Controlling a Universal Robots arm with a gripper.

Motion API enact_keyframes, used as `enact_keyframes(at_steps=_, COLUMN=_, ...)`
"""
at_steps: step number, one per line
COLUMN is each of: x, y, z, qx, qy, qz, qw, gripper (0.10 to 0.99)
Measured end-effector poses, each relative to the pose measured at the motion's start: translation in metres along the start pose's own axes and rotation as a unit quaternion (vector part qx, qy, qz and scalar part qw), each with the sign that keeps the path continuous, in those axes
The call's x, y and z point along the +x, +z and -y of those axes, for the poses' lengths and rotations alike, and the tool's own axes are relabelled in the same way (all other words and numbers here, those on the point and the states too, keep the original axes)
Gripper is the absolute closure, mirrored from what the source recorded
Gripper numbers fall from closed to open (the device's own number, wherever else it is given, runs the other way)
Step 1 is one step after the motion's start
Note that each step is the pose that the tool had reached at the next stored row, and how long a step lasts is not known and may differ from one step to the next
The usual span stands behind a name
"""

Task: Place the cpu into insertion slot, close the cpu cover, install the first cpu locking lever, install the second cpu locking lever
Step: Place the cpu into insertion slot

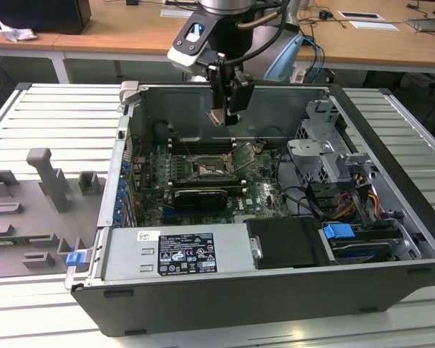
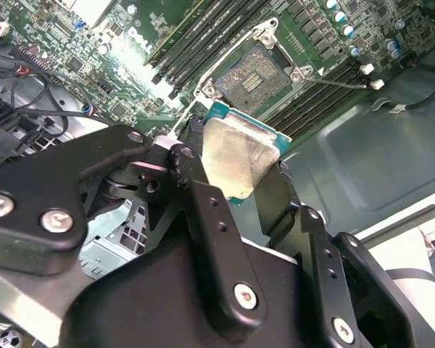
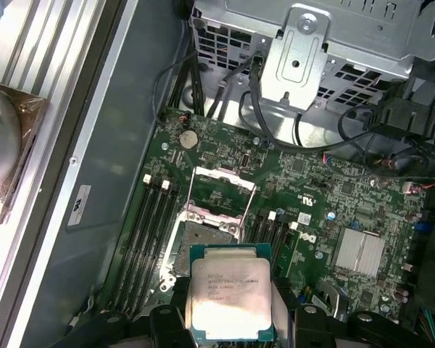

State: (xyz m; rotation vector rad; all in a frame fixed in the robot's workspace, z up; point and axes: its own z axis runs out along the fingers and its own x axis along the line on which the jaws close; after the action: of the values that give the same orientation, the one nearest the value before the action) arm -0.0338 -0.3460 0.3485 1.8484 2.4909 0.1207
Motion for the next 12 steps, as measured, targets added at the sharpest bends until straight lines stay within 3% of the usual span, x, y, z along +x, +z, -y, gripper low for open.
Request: enact_keyframes(at_steps=12, x=0.0000, y=0.0017, z=0.0001, qx=-0.0003, qy=0.015, qz=0.0013, qw=0.9999, gripper=0.561)
